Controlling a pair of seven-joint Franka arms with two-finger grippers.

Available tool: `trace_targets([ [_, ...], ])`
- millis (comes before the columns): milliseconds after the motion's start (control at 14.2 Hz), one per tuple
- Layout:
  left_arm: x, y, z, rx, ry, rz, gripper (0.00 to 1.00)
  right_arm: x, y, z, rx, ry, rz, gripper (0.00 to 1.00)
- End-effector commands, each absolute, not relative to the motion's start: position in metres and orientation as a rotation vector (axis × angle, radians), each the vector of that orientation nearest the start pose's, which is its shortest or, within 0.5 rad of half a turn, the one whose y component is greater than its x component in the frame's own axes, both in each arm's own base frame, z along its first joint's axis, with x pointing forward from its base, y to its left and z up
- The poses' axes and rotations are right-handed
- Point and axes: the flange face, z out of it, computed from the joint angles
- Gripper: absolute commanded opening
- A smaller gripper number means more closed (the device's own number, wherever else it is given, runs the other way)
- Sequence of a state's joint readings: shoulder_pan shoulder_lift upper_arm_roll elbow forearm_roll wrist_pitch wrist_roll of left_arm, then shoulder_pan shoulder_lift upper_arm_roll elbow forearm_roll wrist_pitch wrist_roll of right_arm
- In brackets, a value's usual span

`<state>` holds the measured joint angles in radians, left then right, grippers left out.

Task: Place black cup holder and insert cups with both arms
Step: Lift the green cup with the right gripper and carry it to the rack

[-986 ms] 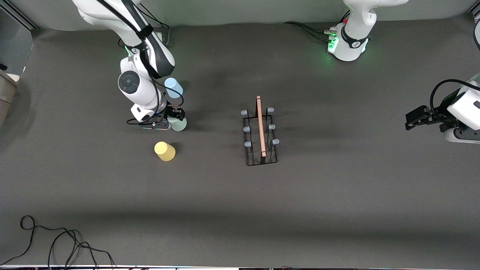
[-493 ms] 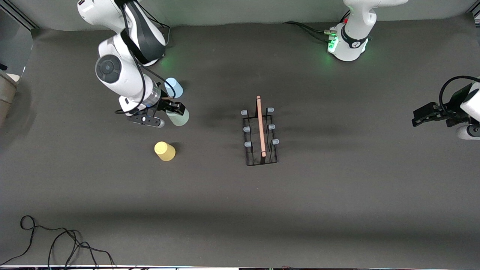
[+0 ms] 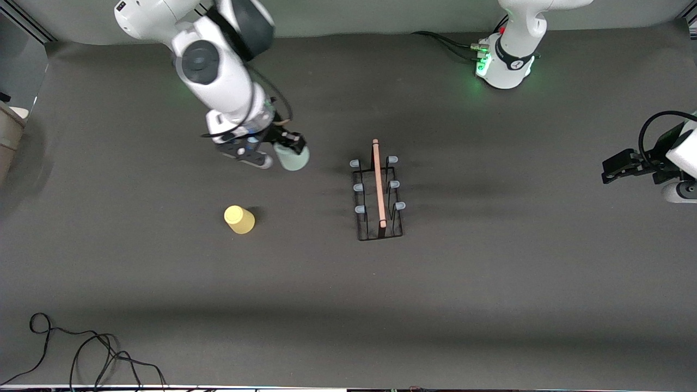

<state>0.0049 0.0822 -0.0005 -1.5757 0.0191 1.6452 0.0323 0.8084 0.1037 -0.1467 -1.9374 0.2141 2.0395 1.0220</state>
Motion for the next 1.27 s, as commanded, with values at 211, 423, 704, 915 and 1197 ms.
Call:
trace_targets([
  [211, 0.577, 0.015, 0.591, -3.117, 0.019, 0.03, 1.0, 0.441, 0.461, 0.387, -2.92, 0.819, 0.156, 0.0],
  [423, 0.579, 0.011, 0.59, -3.114, 0.031, 0.032, 1.0, 0.441, 0.466, 0.382, -2.904, 0.832, 0.138, 0.0],
  [704, 0.581, 0.011, 0.59, -3.111, 0.029, 0.027, 1.0, 0.444, 0.469, 0.392, -2.876, 0.867, 0.128, 0.0],
  [915, 0.583, 0.01, 0.588, -3.114, 0.031, 0.022, 1.0, 0.447, 0.473, 0.396, -2.861, 0.884, 0.116, 0.0],
  [1197, 0.585, 0.009, 0.59, -3.114, 0.036, 0.001, 1.0, 0.446, 0.489, 0.373, -2.883, 0.893, 0.117, 0.0],
])
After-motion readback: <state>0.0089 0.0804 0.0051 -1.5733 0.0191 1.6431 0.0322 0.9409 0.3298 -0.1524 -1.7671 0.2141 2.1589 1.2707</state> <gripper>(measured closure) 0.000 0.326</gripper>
